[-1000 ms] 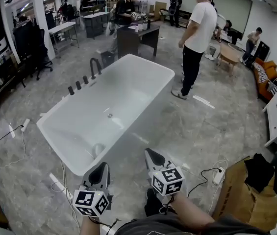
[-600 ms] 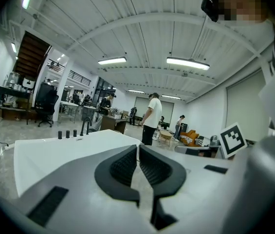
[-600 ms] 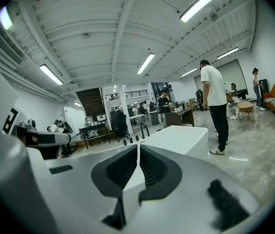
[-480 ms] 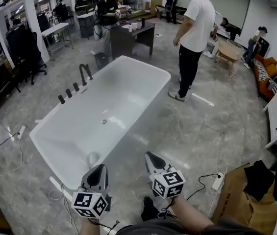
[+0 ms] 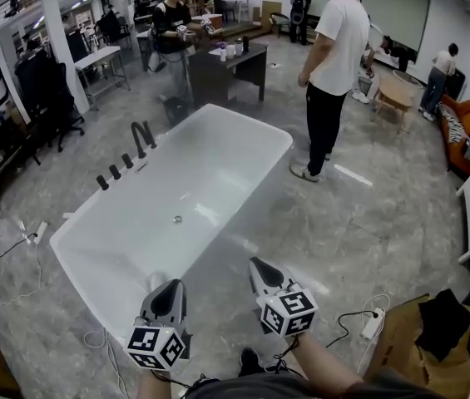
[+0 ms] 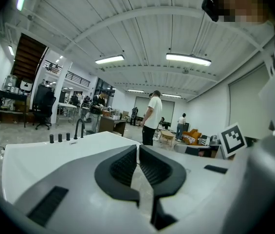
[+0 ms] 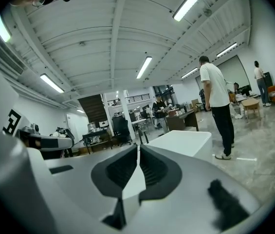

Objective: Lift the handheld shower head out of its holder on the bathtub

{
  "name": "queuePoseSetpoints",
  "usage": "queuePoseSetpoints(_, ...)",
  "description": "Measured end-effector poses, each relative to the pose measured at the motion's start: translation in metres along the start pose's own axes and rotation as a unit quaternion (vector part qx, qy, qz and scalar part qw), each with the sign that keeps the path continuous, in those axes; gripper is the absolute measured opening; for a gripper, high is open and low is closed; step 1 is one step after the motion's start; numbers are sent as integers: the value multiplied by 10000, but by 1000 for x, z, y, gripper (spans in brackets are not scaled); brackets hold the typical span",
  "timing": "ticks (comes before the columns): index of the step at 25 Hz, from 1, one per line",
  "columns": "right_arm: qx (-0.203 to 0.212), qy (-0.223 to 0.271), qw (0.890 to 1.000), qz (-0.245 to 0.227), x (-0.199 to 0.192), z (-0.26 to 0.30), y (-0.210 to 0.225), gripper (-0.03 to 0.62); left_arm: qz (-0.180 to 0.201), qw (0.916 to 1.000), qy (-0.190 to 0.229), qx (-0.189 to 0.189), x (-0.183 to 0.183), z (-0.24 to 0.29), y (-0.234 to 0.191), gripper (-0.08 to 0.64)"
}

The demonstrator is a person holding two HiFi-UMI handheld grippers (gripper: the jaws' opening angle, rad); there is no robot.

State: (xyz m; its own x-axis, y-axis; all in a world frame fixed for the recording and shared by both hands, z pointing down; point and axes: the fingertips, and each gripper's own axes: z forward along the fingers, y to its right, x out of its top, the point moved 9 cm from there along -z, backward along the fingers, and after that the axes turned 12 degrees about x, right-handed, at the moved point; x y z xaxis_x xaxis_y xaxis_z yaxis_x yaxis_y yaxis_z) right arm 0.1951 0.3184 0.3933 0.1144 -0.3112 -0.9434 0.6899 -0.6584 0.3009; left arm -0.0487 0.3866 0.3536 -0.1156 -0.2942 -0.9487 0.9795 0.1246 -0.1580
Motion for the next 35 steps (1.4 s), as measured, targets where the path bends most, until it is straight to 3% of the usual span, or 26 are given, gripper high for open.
queuePoseSetpoints(9,-164,218,9996,13,17,-11,37,32,43,10000,6,-20,8,28,25,26)
queuePoseSetpoints(16,-33,129,9998,-142,20,1,48,32,2,10000,64,8,13,50,29,26)
queuePoseSetpoints(26,-79,-295,9986,-428,27,54,79,32,-275,9996,13,21,10,115,-10,26)
queuePoseSetpoints(35,-156,-468,9982,-333,38,150,122,32,-367,9992,-119,80,31,202,-61,26)
